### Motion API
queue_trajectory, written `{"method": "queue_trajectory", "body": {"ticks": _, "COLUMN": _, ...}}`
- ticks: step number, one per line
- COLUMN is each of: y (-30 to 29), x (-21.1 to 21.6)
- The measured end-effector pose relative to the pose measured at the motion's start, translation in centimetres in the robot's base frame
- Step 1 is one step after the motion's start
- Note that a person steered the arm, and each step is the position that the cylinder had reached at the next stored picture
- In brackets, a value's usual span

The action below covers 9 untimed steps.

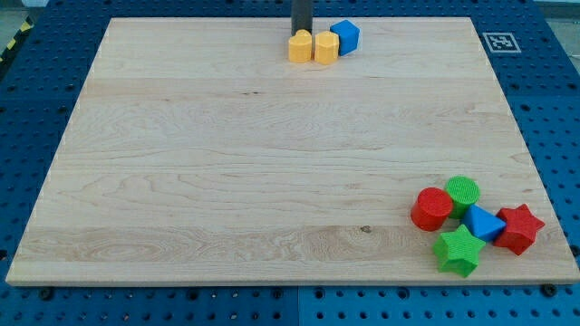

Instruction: Place the hexagon at the left of the red circle

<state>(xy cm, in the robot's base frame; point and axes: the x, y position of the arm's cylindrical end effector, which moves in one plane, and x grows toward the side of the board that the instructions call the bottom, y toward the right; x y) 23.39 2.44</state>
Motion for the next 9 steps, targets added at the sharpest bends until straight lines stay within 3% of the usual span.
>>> {"method": "queue_trajectory", "body": {"ticks": 2, "y": 5.1, "x": 2.5}}
{"method": "queue_trajectory", "body": {"ticks": 6, "y": 2.3, "x": 4.6}}
{"method": "queue_trajectory", "body": {"ticks": 9, "y": 0.7, "x": 9.8}}
